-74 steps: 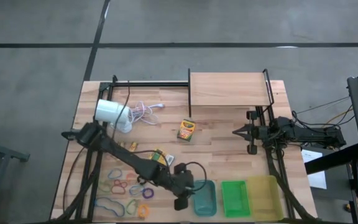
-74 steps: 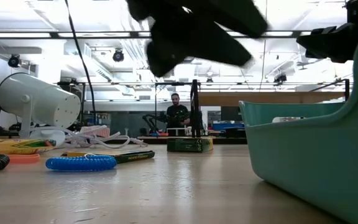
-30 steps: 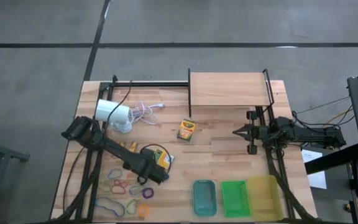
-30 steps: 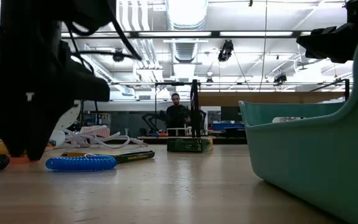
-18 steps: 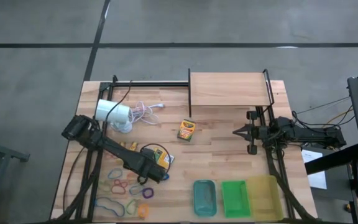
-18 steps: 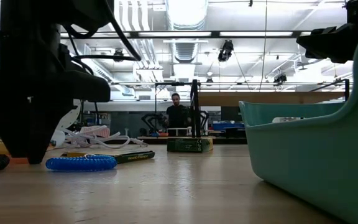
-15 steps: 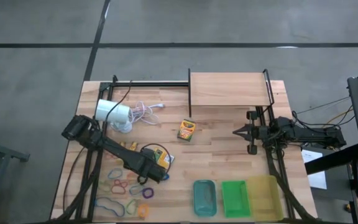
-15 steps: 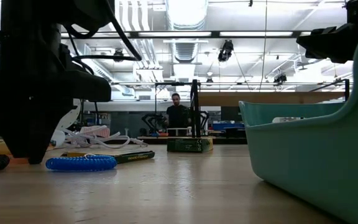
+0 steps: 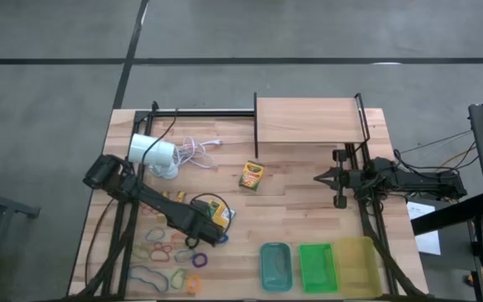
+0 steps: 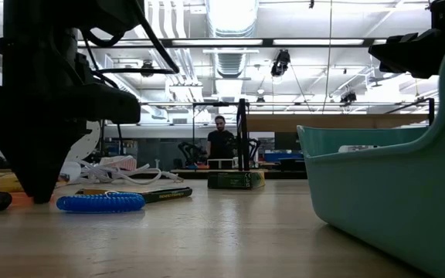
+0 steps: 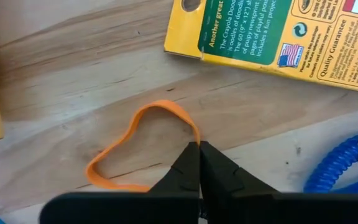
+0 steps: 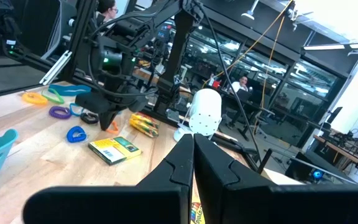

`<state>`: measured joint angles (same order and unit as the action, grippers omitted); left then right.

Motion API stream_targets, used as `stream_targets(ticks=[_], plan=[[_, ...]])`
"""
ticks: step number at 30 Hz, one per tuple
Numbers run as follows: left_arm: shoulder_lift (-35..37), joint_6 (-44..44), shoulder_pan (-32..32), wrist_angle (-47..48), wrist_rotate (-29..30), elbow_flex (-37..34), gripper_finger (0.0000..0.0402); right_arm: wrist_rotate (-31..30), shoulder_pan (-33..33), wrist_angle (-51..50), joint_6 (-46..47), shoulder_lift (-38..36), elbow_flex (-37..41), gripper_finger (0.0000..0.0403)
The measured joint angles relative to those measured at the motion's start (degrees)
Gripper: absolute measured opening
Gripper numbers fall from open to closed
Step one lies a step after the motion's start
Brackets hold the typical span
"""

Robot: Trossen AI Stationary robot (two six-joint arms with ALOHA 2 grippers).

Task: Pick & Place Office Desk Supplies
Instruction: Put the orange rubber band into the blue bin

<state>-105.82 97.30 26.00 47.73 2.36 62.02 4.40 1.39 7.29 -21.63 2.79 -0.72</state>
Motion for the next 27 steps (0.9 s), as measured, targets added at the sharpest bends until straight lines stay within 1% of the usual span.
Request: stream_targets(ticks=[5,7,11,13,16,20,24,27], plan=[[4.08,-0.01,0.25,0.49,0.65,-0.11,0.0001,0.0,0.0,-0.02,0.02,0.0,0.0,0.0008],[5.72,0.02,0.31,0.42,1.97,-0.11,0.0001,-0.02,0.0,-0.02,0.02,0.0,0.0,0.0008],[9.1,-0.22,1.09,-2.22,7.53,-0.03,0.0,0.0,0.01,-0.02,0.02,0.0,-0.01,0.0008],[10.45,-2.33,1.74,-4.61,11.43,0.0,0.0,0.0,0.0,-0.02,0.0,0.0,-0.02,0.0008],[11.94,-8.2,2.87,-9.44,18.39,0.0,0.0,0.0,0.0,-0.02,0.0,0.0,-0.01,0.0008],[12.74,-19.96,4.62,-18.71,26.84,0.1,0.0,0.0,0.01,-0.02,0.0,0.0,-0.01,0.0008],[12.74,-33.4,6.12,-28.65,32.42,0.1,0.0,-0.02,0.02,-0.02,0.0,0.0,-0.02,0.0008],[12.7,-42.38,6.87,-35.75,35.24,0.1,0.0,-0.02,0.02,-0.02,0.0,-0.01,-0.01,0.0008]])
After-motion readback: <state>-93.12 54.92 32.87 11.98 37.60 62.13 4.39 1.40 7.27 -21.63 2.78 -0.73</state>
